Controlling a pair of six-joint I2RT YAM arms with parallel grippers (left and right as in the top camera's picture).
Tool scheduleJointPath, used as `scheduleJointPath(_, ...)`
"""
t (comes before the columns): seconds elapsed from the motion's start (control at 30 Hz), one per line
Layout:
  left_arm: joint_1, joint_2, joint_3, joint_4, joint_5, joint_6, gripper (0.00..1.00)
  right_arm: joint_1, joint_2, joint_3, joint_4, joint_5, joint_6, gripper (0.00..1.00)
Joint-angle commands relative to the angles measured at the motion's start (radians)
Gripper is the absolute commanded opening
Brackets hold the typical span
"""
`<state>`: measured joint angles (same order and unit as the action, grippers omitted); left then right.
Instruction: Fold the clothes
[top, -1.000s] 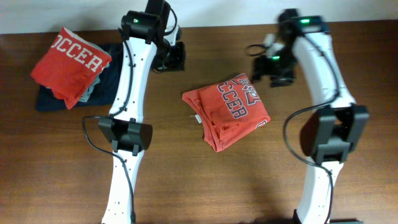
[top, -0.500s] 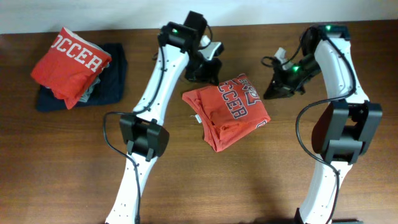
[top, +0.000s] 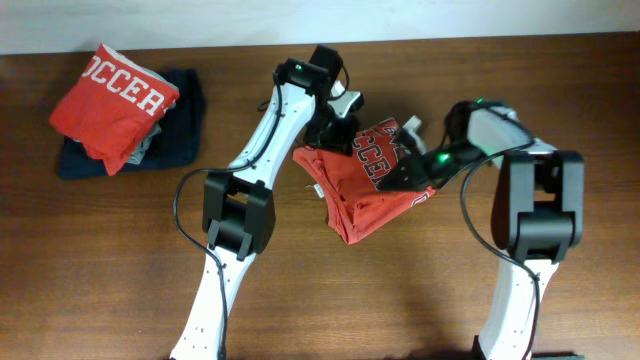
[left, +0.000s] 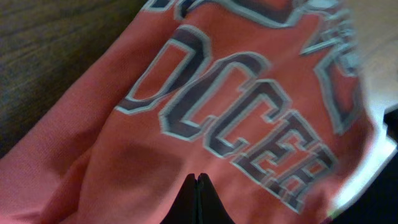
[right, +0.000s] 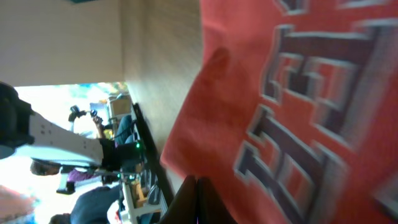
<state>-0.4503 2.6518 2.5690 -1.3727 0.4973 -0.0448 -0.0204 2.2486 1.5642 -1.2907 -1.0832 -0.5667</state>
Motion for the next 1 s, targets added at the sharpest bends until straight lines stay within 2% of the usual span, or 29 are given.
scheduleJointPath(0.0, 0.008, -0.013, -0.073, 0.037, -0.064, 0.02, 0.0, 0.064, -0.015, -0.074, 0.079, -0.126, -0.031, 0.04)
scheduleJointPath(0.13, 0.008, -0.013, -0.147, 0.082, -0.076, 0.02, 0.0, 0.114, -0.015, -0.132, 0.179, -0.123, -0.016, 0.04)
scheduleJointPath(0.2, 0.008, -0.013, -0.183, 0.105, -0.077, 0.02, 0.0, 0.131, -0.015, -0.152, 0.231, -0.099, 0.04, 0.04)
scheduleJointPath(0.33, 0.01, -0.013, -0.24, 0.138, -0.1, 0.02, 0.0, 0.145, -0.015, -0.18, 0.34, 0.066, 0.251, 0.04)
scheduleJointPath(0.37, 0.011, -0.013, -0.254, 0.143, -0.129, 0.02, 0.0, 0.145, -0.015, -0.185, 0.374, 0.195, 0.376, 0.04)
scheduleJointPath(0.47, 0.011, -0.013, -0.264, 0.15, -0.147, 0.02, 0.0, 0.145, -0.015, -0.185, 0.401, 0.296, 0.497, 0.04)
scheduleJointPath(0.67, 0.011, -0.032, -0.181, 0.13, -0.143, 0.019, 0.0, 0.145, -0.016, -0.182, 0.407, 0.271, 0.523, 0.04)
scheduleJointPath(0.83, 0.011, -0.085, -0.046, 0.094, -0.143, 0.019, 0.0, 0.144, -0.022, -0.132, 0.356, 0.09, 0.509, 0.04)
scheduleJointPath(0.9, 0.011, -0.092, -0.002, 0.089, -0.143, 0.016, 0.0, 0.143, -0.043, -0.073, 0.259, -0.026, 0.424, 0.04)
scheduleJointPath(0.97, 0.011, -0.092, -0.002, 0.089, -0.151, 0.016, 0.01, 0.142, -0.067, -0.032, 0.201, -0.035, 0.383, 0.04)
